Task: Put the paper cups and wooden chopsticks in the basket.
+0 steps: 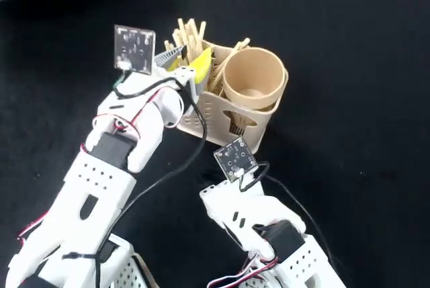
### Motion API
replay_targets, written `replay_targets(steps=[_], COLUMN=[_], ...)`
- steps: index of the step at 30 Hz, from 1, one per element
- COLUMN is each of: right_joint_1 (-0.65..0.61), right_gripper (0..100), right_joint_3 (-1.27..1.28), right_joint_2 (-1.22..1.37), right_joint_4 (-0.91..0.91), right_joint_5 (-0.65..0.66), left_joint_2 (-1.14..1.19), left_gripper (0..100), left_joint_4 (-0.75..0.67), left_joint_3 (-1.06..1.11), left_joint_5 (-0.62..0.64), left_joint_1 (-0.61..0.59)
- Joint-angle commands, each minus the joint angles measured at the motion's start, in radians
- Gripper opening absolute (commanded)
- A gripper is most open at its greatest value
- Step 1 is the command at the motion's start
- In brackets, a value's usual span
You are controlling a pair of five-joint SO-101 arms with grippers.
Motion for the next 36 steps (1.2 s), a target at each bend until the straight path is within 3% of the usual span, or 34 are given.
replay_targets(steps=[1,5,12,15,22,25,28,36], right_joint_1=[0.009,0.009,0.009,0.009,0.011,0.015,0.091,0.479], right_gripper=[1.5,1.5,1.5,1.5,1.4,1.4,1.4,1.4], right_joint_3=[-0.01,-0.01,-0.01,-0.01,-0.01,-0.008,-0.008,-0.008], right_joint_2=[-0.101,-0.101,-0.101,-0.101,-0.101,-0.093,-0.101,-0.091], right_joint_4=[0.005,0.006,0.006,0.006,0.008,0.028,0.106,0.261], right_joint_5=[-0.003,-0.003,-0.003,-0.003,-0.003,-0.003,-0.003,-0.003], left_joint_2=[-0.034,-0.175,-0.562,-0.718,-1.099,-1.097,-1.069,-1.102], left_gripper=[17,17,12,11,10,9,9,9], left_joint_4=[0.147,0.308,0.433,0.468,0.537,0.628,0.654,0.661], left_joint_3=[-0.157,-0.197,-0.105,-0.005,0.28,0.343,0.437,0.819], left_joint_5=[0.012,-0.008,-0.301,-0.368,-0.373,-0.377,-0.374,-0.376], left_joint_1=[0.005,-0.001,-0.033,-0.13,-0.39,-0.46,-0.527,-0.719])
